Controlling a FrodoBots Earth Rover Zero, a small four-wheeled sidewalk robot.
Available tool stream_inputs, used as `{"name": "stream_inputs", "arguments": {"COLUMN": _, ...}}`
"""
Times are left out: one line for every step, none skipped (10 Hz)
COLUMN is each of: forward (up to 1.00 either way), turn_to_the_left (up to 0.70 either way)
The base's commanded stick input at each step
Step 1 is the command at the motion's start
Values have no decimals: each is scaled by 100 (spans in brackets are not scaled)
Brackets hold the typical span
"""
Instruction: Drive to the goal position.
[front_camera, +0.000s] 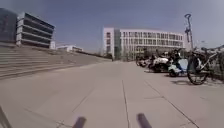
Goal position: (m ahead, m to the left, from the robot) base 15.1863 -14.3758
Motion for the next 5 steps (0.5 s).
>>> {"name": "stream_inputs", "arguments": {"forward": 100, "turn_to_the_left": 0}}
{"name": "stream_inputs", "arguments": {"forward": 100, "turn_to_the_left": 0}}
{"name": "stream_inputs", "arguments": {"forward": 100, "turn_to_the_left": 0}}
{"name": "stream_inputs", "arguments": {"forward": 100, "turn_to_the_left": 0}}
{"name": "stream_inputs", "arguments": {"forward": 100, "turn_to_the_left": 0}}
